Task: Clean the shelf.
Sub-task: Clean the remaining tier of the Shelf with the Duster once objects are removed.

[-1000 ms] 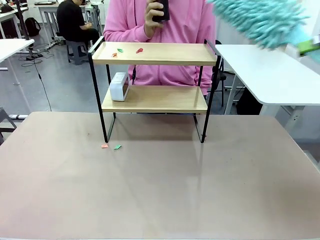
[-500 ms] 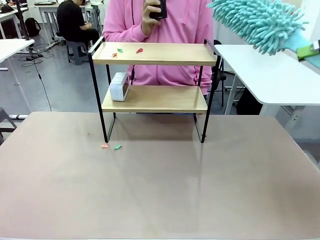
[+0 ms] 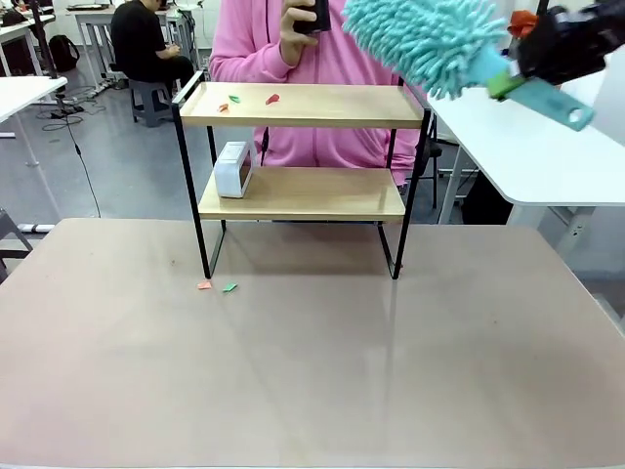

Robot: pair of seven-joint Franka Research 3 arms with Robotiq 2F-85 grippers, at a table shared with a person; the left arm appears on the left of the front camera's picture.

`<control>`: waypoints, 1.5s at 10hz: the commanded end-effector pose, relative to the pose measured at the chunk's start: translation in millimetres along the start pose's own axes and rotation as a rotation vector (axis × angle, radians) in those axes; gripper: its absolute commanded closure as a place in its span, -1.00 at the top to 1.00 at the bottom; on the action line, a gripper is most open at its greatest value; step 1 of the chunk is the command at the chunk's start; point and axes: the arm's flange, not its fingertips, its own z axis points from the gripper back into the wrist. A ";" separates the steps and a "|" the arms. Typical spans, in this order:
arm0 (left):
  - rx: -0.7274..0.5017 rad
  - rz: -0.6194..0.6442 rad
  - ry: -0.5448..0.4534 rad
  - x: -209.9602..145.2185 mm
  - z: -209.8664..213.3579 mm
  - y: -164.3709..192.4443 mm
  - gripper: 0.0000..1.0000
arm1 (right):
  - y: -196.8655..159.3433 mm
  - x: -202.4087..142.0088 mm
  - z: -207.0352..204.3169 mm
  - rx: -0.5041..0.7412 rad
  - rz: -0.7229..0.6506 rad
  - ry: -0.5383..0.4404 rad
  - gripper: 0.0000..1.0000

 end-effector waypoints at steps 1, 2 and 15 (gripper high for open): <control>-0.019 -0.019 -0.019 -0.5 -1.6 -0.9 1.00 | 9.6 23.1 -20.3 -0.070 -0.005 0.071 -0.75; -0.019 -0.019 -0.019 -0.5 -1.6 -0.9 1.00 | 19.6 30.2 -31.8 -0.102 0.007 0.090 -0.75; -0.019 -0.019 -0.019 -0.5 -1.6 -0.9 1.00 | 98.6 101.4 -139.7 -0.103 0.288 0.227 -0.75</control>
